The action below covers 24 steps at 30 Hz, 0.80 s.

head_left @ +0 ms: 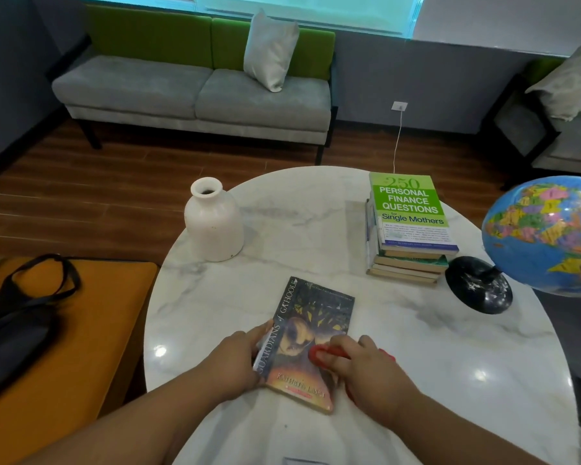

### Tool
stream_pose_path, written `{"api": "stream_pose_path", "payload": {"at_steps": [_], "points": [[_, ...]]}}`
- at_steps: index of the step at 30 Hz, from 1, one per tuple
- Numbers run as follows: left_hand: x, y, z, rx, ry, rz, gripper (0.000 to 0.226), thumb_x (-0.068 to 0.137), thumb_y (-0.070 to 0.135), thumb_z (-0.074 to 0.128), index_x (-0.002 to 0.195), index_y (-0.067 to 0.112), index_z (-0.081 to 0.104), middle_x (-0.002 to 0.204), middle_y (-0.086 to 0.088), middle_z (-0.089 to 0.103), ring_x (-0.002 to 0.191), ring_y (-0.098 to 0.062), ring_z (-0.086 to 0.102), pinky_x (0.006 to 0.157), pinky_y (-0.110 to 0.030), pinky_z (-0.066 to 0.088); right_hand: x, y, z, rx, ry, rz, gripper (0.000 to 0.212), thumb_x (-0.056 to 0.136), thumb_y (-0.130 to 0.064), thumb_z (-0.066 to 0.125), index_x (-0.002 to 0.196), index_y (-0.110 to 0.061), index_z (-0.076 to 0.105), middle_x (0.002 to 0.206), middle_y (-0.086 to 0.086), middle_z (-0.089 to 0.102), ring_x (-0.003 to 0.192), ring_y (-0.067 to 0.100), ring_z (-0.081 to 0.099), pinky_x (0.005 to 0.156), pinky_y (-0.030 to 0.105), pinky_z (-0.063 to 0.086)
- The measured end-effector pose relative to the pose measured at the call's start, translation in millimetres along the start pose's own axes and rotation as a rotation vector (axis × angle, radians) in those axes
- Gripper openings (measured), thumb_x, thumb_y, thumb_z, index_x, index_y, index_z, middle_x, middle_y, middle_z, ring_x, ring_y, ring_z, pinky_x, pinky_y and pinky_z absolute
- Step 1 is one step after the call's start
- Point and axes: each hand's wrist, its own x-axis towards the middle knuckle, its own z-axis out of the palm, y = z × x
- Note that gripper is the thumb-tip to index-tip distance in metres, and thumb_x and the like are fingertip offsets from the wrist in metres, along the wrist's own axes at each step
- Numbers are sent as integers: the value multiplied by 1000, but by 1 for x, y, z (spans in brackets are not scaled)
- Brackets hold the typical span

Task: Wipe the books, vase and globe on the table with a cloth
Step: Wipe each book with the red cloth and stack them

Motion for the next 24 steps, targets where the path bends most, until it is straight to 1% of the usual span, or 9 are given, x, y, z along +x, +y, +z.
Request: {"api": "stream_pose_path", "payload": {"at_steps": [2, 5, 7, 11, 14, 17, 20, 22, 24], "points": [[-2, 2, 0, -10, -3, -2, 98, 73, 22, 76, 151, 38, 18, 80, 18, 49, 78, -5, 54, 56, -1, 35, -3, -8, 9, -7, 25, -70, 60, 94, -19, 46, 141, -50, 26, 139, -11, 37, 103, 23, 46, 81, 33, 48], [-4, 5, -2, -9, 8, -4, 96, 76, 20, 74, 151, 36, 18, 77, 17, 45, 77, -5, 52, 54, 0, 34, -12, -14, 18, -86, -76, -330, 51, 88, -32, 52, 133, -52, 38, 133, -15, 42, 97, 14, 54, 74, 24, 53], [-5, 9, -3, -22, 3, 1, 93, 77, 20, 74, 150, 35, 19, 75, 17, 45, 70, -2, 50, 53, -1, 35, -9, -2, 16, -89, -74, -373, 46, 87, -35, 46, 130, -53, 43, 132, -16, 44, 100, 14, 55, 74, 23, 52], [-5, 11, -4, -46, 1, 3, 93, 76, 19, 74, 150, 36, 21, 72, 18, 46, 64, -1, 49, 54, -2, 36, 12, 21, -1, 59, 36, -85, 52, 92, -32, 30, 139, -55, 30, 142, -18, 36, 111, 20, 44, 90, 28, 44], [-5, 12, -4, -41, 0, -25, 93, 77, 21, 74, 151, 35, 20, 72, 17, 44, 74, -4, 52, 54, -2, 34, 32, 39, -10, 104, 137, 204, 52, 97, -30, 33, 143, -53, 24, 146, -14, 28, 107, 17, 38, 97, 24, 36], [-5, 13, -5, -28, 6, -24, 93, 76, 21, 74, 151, 35, 20, 78, 14, 48, 81, -10, 56, 56, -4, 33, 49, 25, -15, 17, 93, 327, 62, 95, -25, 45, 149, -41, 19, 148, -7, 20, 110, 22, 36, 95, 30, 44], [-3, 10, -3, -6, 15, -25, 94, 76, 21, 74, 151, 35, 19, 101, 3, 61, 92, -14, 62, 67, -12, 39, 42, -8, -5, -60, 21, 32, 62, 95, -22, 47, 150, -35, 19, 151, -9, 19, 112, 26, 37, 89, 36, 47], [-2, 6, -1, -3, 16, -29, 94, 76, 23, 75, 151, 36, 19, 103, 4, 62, 89, -11, 61, 69, -14, 40, 35, 0, 2, -111, 6, -210, 58, 95, -19, 43, 148, -34, 26, 152, -12, 25, 113, 26, 41, 88, 38, 46], [-1, 5, 0, -29, 7, -25, 95, 74, 25, 77, 151, 36, 20, 102, 7, 64, 83, -6, 58, 68, -11, 40, 39, 26, -2, -103, 33, -74, 60, 93, -19, 44, 147, -39, 26, 153, -17, 24, 116, 22, 41, 93, 34, 43]]}}
